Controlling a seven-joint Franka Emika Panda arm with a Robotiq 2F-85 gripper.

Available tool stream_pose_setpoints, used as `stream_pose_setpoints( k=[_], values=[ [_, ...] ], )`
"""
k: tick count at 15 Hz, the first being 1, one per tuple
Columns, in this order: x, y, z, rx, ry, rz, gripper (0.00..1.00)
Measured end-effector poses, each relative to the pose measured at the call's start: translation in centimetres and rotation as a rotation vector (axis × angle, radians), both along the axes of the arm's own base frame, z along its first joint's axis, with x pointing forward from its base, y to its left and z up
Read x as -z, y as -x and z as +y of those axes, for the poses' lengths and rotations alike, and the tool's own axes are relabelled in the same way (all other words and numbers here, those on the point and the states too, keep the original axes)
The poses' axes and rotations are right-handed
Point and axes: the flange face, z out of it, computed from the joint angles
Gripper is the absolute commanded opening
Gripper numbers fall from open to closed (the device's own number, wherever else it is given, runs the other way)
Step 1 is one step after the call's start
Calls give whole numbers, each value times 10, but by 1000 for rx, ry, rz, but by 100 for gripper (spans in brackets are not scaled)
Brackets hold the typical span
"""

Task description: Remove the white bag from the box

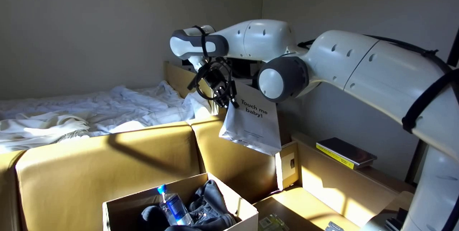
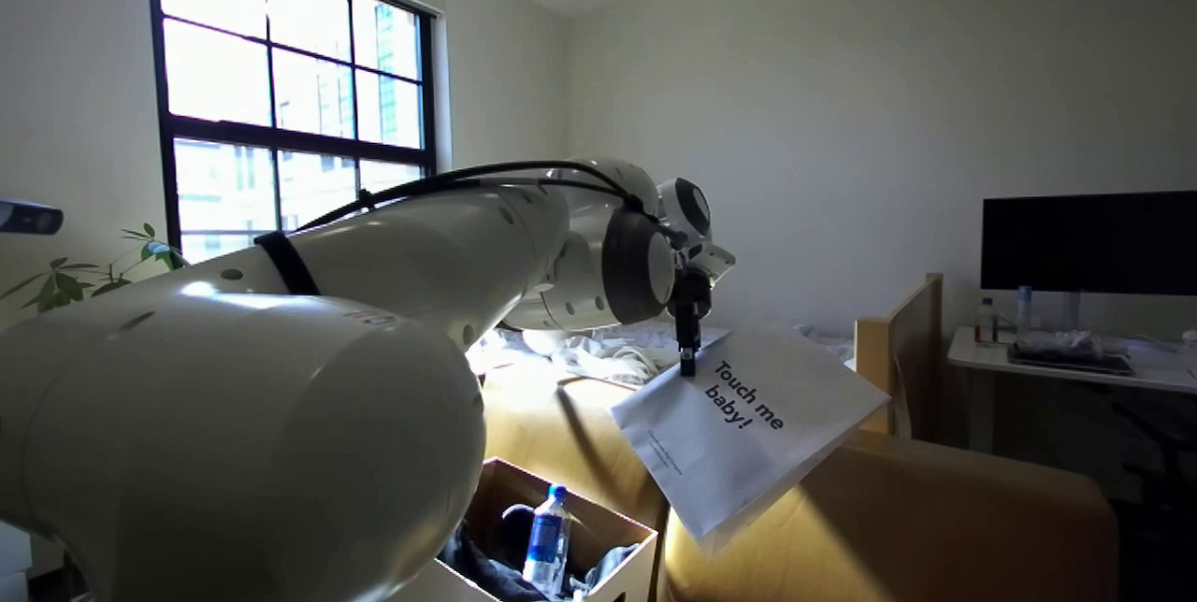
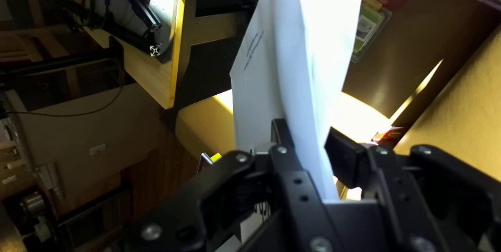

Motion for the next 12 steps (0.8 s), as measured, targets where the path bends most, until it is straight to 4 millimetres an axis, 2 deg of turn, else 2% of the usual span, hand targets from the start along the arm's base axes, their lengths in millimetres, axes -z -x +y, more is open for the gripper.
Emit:
stream_pose_setpoints(
  k=[2,5,9,12],
  values=[
    [9,-3,-3,58,57,-32,6],
    [38,-15,-10,161,153,-116,6],
    [97,-29,-14,265,282,-237,5],
    [141,-34,-29,314,411,-303,5]
  ],
)
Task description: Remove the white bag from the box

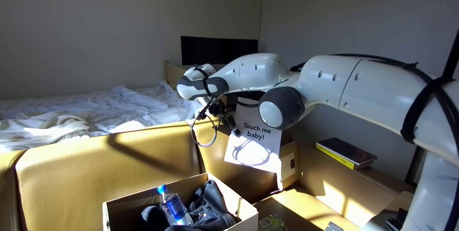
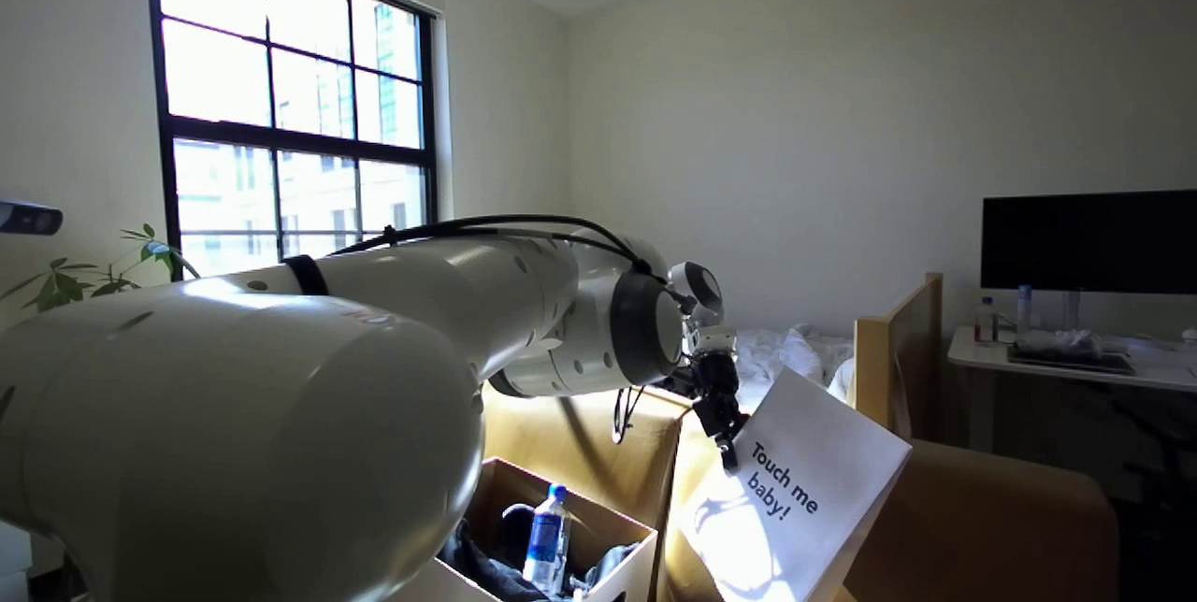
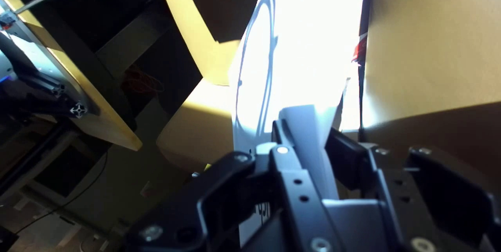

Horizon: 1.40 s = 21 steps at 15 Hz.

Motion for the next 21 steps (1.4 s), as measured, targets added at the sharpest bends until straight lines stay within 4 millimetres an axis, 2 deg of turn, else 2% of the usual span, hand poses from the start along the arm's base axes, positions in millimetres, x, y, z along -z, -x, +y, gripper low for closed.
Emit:
stream_pose_setpoints(
  k=[4,9,10,11,19,21],
  values=[
    [47,5,-36,91,160,-5,5],
    [48,15,-29,164,272,-5,5],
    [48,18,-27,179,303,0,40],
    [50,21,-28,195,332,13,47],
    [85,58,-59,320,530,195,98],
    [85,61,-67,344,544,218,100]
  ],
)
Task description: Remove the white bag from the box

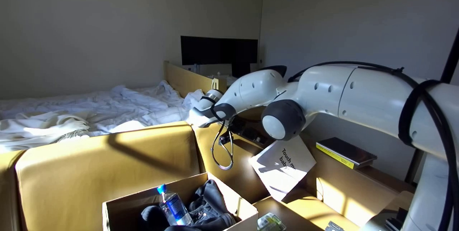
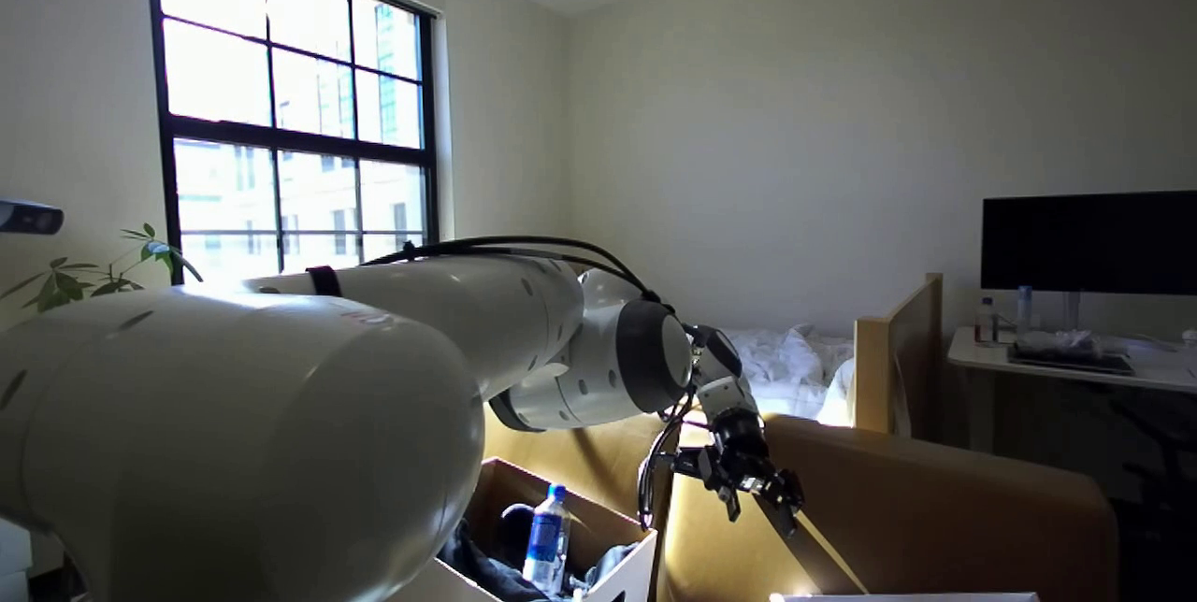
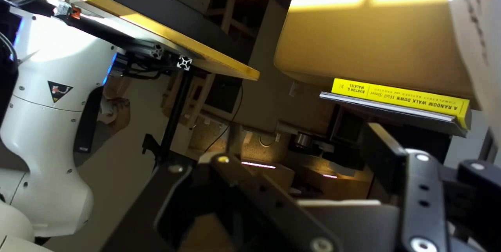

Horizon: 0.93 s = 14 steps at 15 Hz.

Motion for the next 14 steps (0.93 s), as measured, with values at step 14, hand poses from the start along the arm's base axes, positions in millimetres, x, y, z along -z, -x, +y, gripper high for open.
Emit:
stream_pose_setpoints(
  k=[14],
  values=[
    [-58,-9,11,23,-9,-55,100]
  ],
)
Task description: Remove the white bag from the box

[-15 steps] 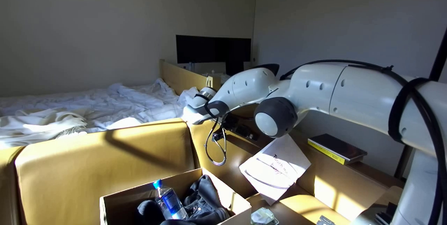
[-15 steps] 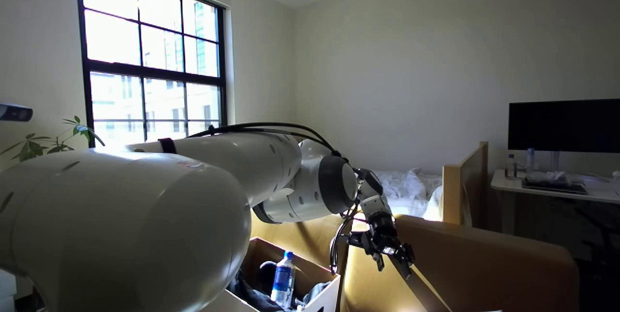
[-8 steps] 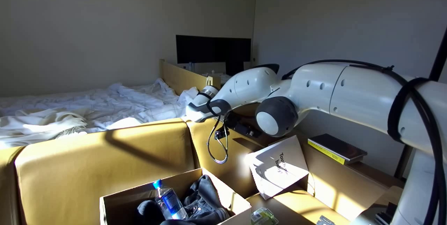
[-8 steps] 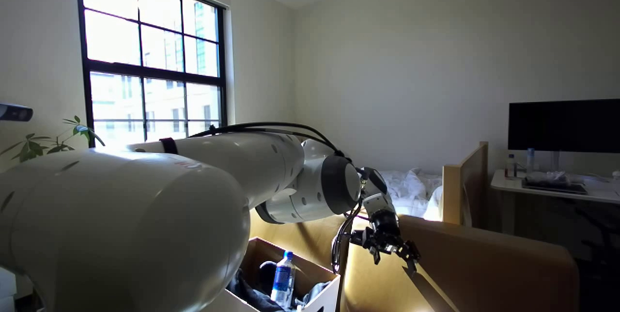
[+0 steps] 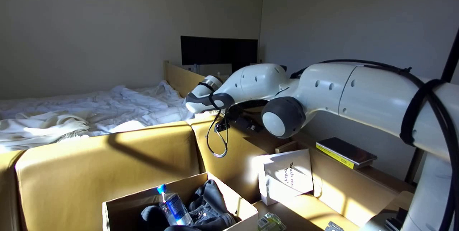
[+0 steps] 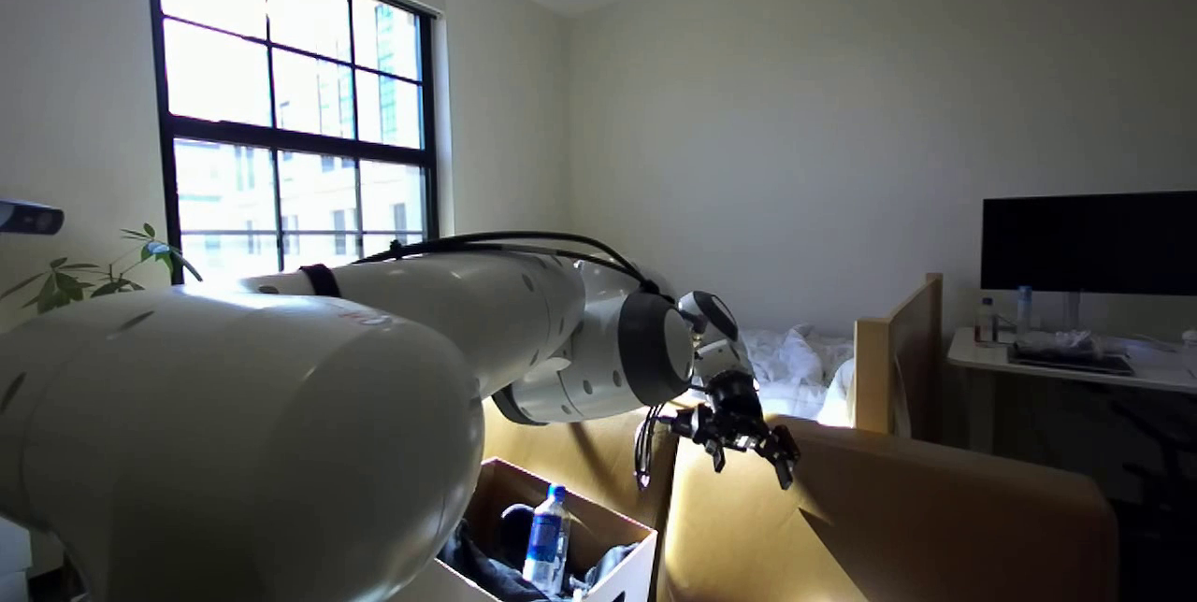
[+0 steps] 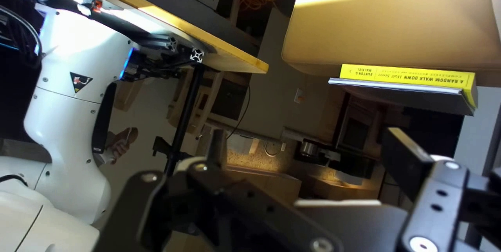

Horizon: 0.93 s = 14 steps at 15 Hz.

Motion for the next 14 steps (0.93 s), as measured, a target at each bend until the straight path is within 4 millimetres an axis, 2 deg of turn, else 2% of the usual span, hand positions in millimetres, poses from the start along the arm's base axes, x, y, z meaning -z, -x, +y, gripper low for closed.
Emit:
stream_pose_setpoints(
  k=[4,7,12,14],
  values=[
    [-49,2,21,-47,-100,73,100],
    [-85,7,44,-131,-190,162,100],
    [-142,12,100,-333,-315,253,100],
    [-147,12,128,-429,-352,254,100]
  ],
)
